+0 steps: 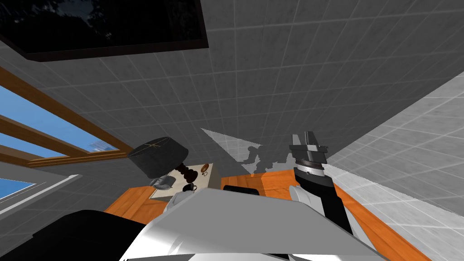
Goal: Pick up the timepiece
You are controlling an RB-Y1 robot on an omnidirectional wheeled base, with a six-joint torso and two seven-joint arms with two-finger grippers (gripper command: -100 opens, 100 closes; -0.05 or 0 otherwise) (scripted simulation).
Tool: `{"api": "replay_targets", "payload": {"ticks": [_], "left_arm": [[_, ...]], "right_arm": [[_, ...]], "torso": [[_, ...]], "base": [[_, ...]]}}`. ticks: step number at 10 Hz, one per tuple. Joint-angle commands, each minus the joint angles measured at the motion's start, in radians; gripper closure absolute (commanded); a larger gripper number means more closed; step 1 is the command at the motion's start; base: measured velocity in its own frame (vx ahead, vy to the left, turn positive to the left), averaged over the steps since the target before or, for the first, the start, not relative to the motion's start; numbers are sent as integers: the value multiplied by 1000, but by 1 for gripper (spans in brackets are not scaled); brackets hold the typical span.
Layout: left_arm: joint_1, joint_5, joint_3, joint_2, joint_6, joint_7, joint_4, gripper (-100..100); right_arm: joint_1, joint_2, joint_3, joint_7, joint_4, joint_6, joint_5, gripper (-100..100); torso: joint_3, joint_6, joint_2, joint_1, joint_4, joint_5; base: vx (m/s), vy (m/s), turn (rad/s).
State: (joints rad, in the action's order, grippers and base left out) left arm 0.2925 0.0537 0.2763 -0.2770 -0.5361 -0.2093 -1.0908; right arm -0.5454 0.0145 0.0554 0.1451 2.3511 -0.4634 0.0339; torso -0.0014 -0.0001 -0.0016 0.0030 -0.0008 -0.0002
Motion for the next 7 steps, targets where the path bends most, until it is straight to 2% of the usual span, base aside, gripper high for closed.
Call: {"api": "replay_targets", "payload": {"ticks": [1,2,3,7], "left_arm": [[-9,3,1,0,22,2,28,-100],[-6,3,1,0,16,1,21,-100],[-7,3,1,0,19,1,23,100],[-6,3,1,0,18,1,23,100]], "right_arm": [[0,0,0,0,0,0,0,0],[0,0,0,0,0,0,0,0],[0,0,0,0,0,0,0,0],[0,0,0,0,0,0,0,0]], "torso": [[0,0,0,0,0,0],[0,0,1,0,0,0],[1,0,1,-1,0,0],[2,0,2,0,1,1]], "base": [[23,14,16],[9,5,2],[0,0,0],[0,0,0]]}}
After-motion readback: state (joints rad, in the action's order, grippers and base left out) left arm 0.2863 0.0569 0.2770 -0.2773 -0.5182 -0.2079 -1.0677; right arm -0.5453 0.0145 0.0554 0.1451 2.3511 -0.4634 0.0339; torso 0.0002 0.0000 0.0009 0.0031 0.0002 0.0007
